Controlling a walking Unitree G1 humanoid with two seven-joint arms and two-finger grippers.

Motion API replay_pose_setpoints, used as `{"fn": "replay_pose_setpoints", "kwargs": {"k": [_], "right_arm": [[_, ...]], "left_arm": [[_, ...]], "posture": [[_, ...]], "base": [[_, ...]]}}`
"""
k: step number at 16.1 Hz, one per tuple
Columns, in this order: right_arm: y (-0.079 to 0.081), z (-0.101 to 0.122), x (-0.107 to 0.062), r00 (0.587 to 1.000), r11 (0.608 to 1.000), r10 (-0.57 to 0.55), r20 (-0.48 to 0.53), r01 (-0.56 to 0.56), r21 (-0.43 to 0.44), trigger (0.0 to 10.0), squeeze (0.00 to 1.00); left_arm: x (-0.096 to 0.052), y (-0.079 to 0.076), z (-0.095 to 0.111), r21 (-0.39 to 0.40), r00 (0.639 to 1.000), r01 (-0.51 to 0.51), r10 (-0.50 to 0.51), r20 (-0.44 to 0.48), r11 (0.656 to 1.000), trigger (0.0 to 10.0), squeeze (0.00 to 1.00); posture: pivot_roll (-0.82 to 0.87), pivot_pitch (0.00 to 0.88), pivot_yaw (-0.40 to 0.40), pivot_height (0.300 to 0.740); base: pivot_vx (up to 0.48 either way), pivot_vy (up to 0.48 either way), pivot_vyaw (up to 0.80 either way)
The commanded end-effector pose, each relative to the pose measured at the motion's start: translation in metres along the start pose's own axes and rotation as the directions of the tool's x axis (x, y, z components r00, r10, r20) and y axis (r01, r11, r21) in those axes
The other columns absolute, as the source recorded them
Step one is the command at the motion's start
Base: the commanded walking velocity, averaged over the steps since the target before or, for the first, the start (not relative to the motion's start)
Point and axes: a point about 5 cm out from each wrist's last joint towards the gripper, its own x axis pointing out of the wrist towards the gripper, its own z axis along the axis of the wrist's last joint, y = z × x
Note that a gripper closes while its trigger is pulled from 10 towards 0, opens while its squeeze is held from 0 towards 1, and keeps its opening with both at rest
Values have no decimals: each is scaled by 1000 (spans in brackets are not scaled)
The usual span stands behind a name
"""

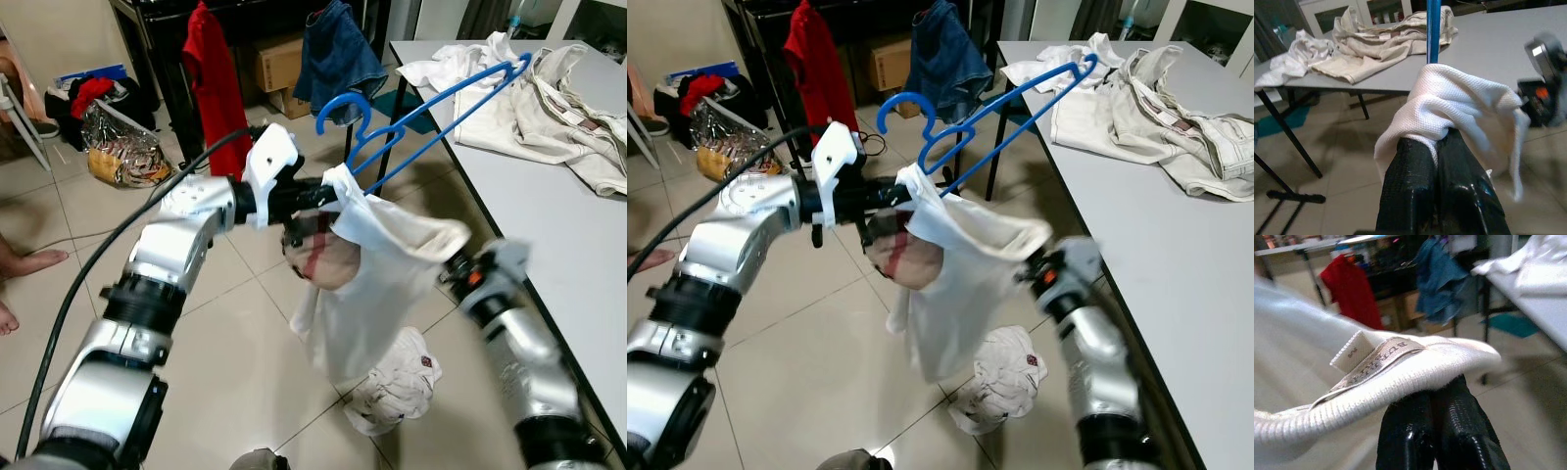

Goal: Hang hanger

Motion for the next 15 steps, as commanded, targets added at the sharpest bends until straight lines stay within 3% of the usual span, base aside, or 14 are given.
{"fn": "replay_pose_setpoints", "kwargs": {"k": [1, 5, 7, 8, 9, 15], "right_arm": [[-7, 17, 3, 995, 997, -62, 80, 65, -30, 0, 0], [-8, 34, 10, 973, 986, -150, 176, 160, -43, 0, 0], [-9, 49, 16, 946, 968, -207, 249, 235, -89, 0, 0], [-9, 54, 19, 939, 962, -215, 269, 251, -107, 0, 0], [-8, 56, 20, 935, 960, -217, 279, 257, -113, 0, 0], [8, 91, 28, 874, 945, -195, 445, 289, -152, 0, 0]], "left_arm": [[-1, -4, 4, -10, 1000, -5, 6, 29, 1000, 10000, 0], [6, -21, -2, -69, 999, 25, -22, 49, 997, 10000, 0], [13, -35, -6, -165, 996, 52, -40, 77, 985, 10000, 0], [14, -41, -9, -177, 996, 71, -59, 73, 982, 10000, 0], [15, -43, -10, -182, 995, 77, -65, 70, 980, 10000, 0], [24, -49, -28, -387, 998, 1, 20, 51, 922, 10000, 0]], "posture": [[-4, 0, 36, 723], [0, 0, 34, 723], [4, 0, 31, 723], [4, 0, 30, 723], [5, 0, 30, 723], [8, 0, 32, 723]], "base": [[0, 0, 0], [0, 0, 0], [0, 0, 0], [0, 0, 0], [0, 0, 0], [0, 0, 0]]}}
